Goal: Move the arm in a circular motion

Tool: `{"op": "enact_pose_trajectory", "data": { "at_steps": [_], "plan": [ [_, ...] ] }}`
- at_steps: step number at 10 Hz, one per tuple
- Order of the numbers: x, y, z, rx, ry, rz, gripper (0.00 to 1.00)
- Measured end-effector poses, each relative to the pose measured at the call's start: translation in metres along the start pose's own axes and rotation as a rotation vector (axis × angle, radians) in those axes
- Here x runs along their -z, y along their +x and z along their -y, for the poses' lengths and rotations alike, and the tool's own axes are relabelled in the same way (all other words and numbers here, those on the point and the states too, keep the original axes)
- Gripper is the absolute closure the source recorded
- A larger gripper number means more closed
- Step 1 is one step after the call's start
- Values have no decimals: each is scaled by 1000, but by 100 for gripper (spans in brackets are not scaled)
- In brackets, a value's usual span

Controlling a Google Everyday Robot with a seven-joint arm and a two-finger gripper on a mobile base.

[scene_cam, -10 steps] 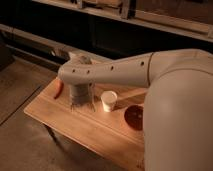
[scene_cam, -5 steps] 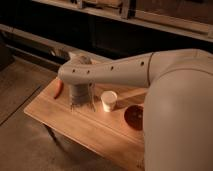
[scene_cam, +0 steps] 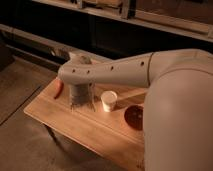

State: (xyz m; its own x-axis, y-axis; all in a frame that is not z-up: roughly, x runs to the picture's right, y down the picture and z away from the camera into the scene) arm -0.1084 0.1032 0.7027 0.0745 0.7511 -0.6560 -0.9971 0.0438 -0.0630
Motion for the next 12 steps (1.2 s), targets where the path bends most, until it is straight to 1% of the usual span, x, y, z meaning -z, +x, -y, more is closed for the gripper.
{"op": "enact_pose_trajectory", "data": {
  "at_steps": [9, 10, 11, 12],
  "plan": [
    [2, -1, 0, 0, 2, 1, 35],
    [6, -4, 0, -1, 7, 3, 35],
    [11, -14, -2, 6, 30, 5, 35],
    [16, -22, -9, 18, 51, 7, 35]
  ]
}}
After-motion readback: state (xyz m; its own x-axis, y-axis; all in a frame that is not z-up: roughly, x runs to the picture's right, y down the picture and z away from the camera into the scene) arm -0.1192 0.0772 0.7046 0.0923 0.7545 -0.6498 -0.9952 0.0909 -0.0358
